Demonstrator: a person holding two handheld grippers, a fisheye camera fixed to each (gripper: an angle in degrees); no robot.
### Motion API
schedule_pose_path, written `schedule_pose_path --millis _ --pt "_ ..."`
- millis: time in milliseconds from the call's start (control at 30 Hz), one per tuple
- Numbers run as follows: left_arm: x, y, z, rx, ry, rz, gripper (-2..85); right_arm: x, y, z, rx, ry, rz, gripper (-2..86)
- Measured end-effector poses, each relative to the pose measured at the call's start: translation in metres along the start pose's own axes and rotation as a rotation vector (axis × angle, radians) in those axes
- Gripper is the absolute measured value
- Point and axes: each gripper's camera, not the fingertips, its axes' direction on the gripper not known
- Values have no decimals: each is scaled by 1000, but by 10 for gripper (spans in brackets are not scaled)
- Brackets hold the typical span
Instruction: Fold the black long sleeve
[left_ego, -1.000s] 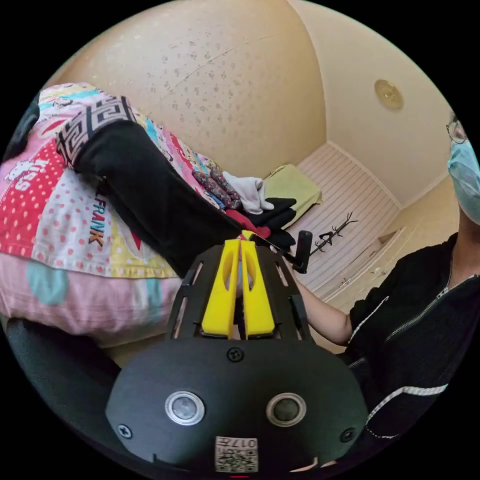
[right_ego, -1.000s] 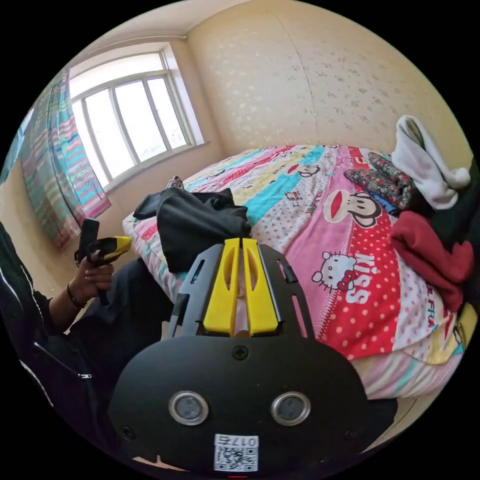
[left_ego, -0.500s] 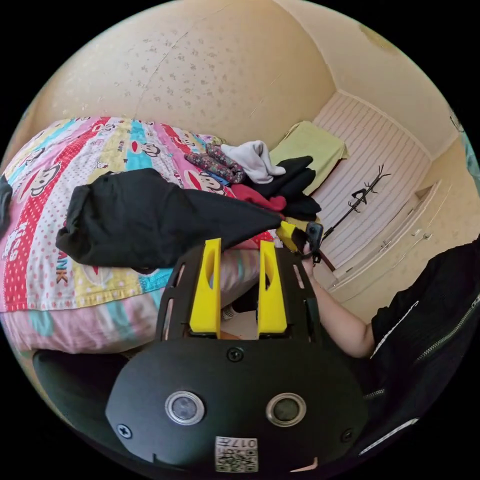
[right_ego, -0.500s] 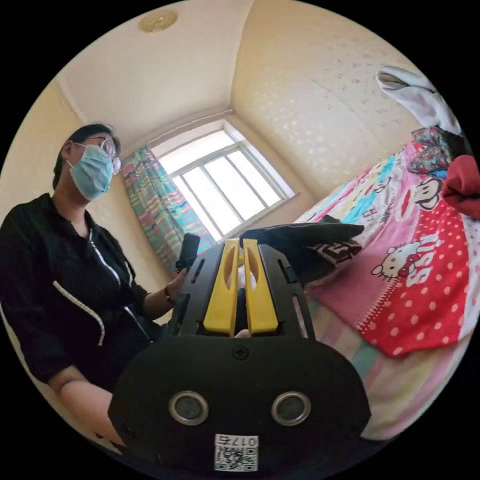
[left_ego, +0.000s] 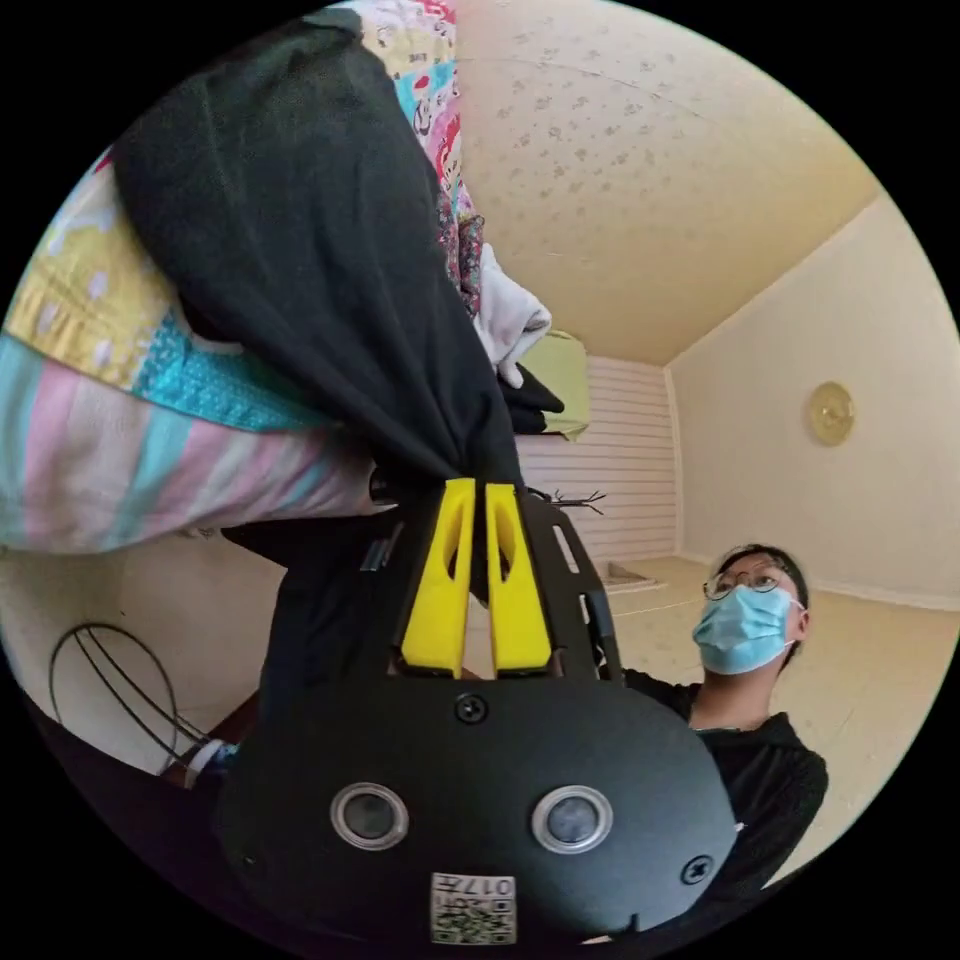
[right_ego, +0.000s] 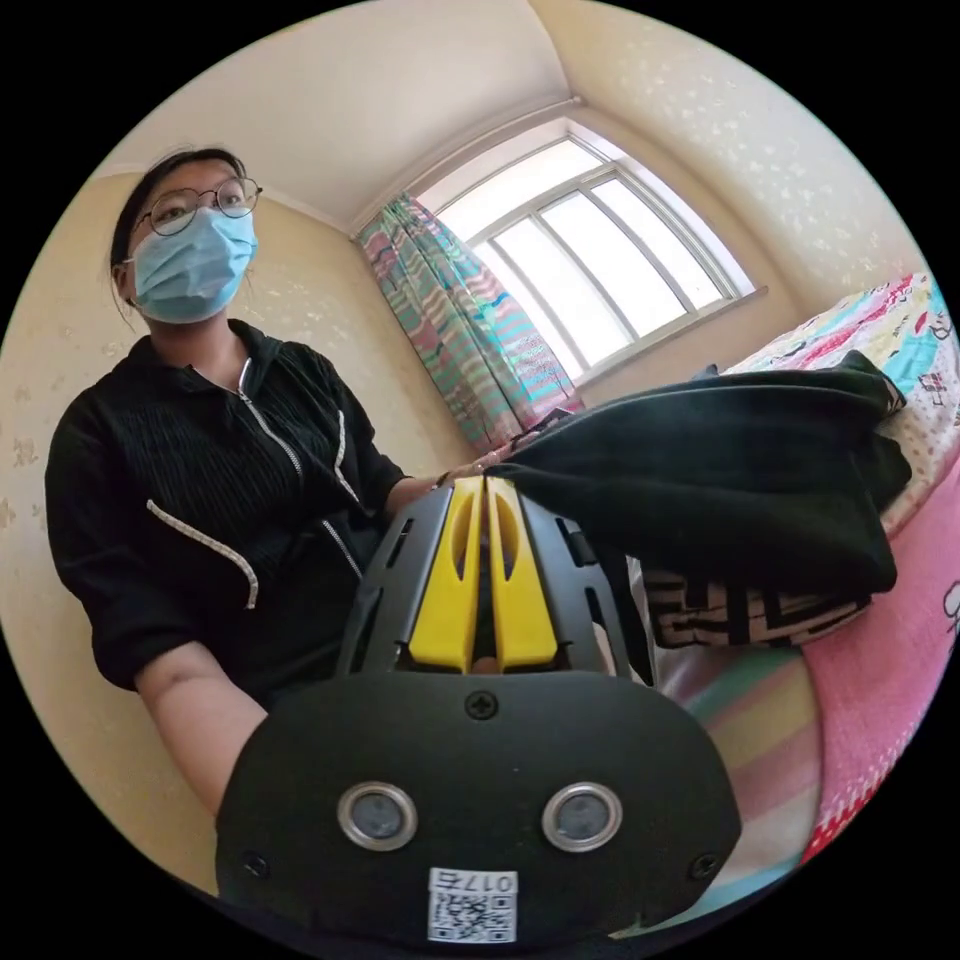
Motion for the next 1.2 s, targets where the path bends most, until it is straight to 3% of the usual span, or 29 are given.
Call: schedule_pose_path --millis 67,133,267,400,500,567,633,700,800,933,1067,1133,1200 --pt "11 -7 -20 61 79 72 7 1 3 -21 62 -40 1 5" --pt "40 -11 -44 126 -23 186 0 4 7 -53 152 -134 2 3" --pt "126 -5 -91 297 -429 463 -4 6 18 -103 332 16 71 3" --pt "164 16 -131 704 -799 379 -2 5 19 -135 386 103 70 2" --pt "178 37 -137 870 -764 549 14 12 18 -145 373 116 114 2" --pt "189 37 -114 794 -786 678 40 17 17 -151 361 106 131 1" --pt "191 22 -70 615 -893 745 68 21 15 -159 353 94 132 2" --pt "180 -11 5 296 -1050 759 86 23 11 -164 335 91 131 2" --pt "162 -43 86 105 -1179 811 98 28 8 -173 312 106 147 2" --pt "132 -90 146 30 -1337 823 111 31 10 -191 337 96 154 2" --pt "88 -148 164 -8 -1561 536 61 34 11 -211 374 120 166 1" --pt "100 -150 156 30 -1481 489 24 36 13 -224 413 125 161 2" --pt "136 -135 142 87 -1244 581 2 36 12 -232 436 128 153 2"
